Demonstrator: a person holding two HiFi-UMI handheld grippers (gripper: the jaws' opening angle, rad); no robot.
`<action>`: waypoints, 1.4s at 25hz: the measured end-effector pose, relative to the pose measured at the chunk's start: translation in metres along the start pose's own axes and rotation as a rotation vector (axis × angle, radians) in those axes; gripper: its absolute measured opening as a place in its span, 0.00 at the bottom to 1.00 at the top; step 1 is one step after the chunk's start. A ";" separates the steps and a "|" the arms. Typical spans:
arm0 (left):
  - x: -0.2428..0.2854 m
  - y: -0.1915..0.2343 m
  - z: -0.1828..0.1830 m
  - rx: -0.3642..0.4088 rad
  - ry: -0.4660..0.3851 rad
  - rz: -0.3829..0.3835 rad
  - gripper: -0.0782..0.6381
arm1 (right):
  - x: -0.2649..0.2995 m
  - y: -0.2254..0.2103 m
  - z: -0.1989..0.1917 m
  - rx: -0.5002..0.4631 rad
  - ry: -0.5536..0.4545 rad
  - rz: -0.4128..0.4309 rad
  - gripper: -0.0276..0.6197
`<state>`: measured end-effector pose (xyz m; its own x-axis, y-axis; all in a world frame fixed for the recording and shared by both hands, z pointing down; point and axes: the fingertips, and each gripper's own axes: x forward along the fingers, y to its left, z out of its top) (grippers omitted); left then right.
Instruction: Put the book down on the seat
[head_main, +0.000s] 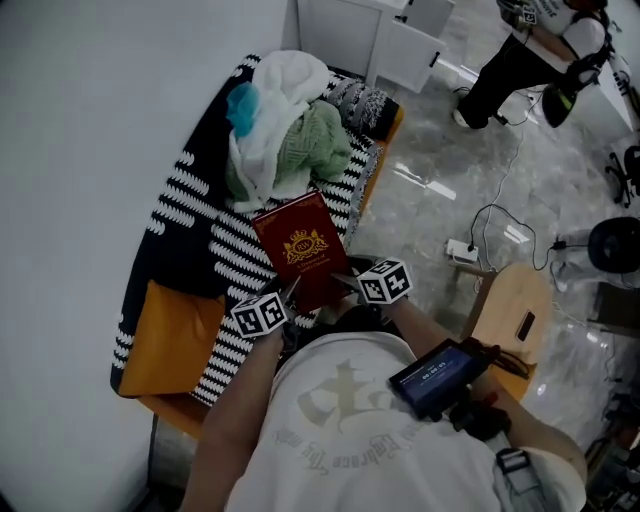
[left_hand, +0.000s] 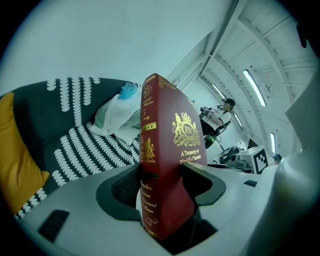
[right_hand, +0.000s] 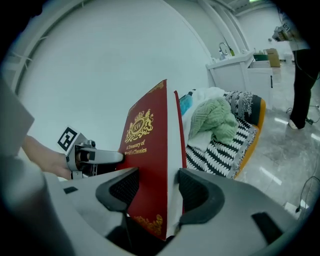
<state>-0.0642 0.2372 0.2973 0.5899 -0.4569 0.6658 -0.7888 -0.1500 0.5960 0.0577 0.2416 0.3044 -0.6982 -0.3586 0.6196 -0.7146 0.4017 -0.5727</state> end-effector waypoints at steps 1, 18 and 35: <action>0.002 0.001 0.001 -0.003 0.003 0.005 0.48 | 0.002 -0.002 0.001 0.004 0.004 0.002 0.45; 0.049 0.033 0.020 -0.083 0.047 0.070 0.48 | 0.046 -0.045 0.018 0.048 0.088 0.044 0.45; 0.086 0.059 0.010 -0.166 0.058 0.115 0.48 | 0.078 -0.080 0.010 0.049 0.164 0.064 0.45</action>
<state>-0.0619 0.1804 0.3855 0.5104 -0.4109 0.7554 -0.8150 0.0494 0.5774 0.0594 0.1727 0.3930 -0.7287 -0.1900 0.6579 -0.6730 0.3764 -0.6367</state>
